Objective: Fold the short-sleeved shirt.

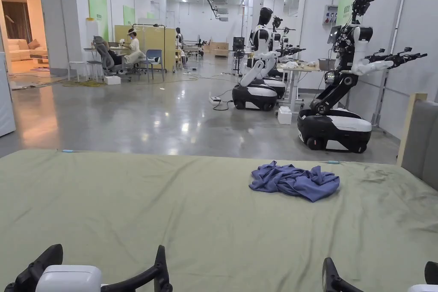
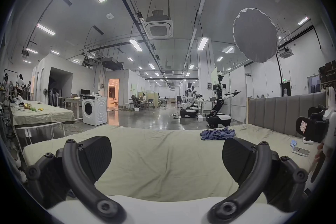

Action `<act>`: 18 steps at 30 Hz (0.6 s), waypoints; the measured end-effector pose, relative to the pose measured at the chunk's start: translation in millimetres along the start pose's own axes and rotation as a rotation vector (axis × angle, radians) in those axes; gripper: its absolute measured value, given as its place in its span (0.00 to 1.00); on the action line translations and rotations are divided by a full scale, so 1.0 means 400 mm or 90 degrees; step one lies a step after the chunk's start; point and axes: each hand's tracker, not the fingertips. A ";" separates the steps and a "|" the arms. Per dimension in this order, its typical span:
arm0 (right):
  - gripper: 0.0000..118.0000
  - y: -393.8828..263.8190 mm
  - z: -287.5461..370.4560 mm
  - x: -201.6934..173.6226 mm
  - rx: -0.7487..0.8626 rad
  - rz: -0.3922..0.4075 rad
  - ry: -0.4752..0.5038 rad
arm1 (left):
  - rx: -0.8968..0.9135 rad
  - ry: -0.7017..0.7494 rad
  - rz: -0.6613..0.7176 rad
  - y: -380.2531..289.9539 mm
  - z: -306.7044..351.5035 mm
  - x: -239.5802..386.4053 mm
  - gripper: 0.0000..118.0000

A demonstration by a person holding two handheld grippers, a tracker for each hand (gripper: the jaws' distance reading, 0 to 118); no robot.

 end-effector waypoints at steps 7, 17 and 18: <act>1.00 -0.003 0.002 0.001 0.002 0.000 0.002 | 0.000 0.006 -0.003 -0.001 0.002 0.000 1.00; 1.00 -0.005 0.005 -0.005 0.001 0.000 0.005 | -0.006 0.005 0.007 -0.003 0.005 -0.002 1.00; 1.00 -0.005 0.005 -0.006 0.002 0.001 0.004 | -0.015 0.007 0.012 -0.006 0.005 -0.002 1.00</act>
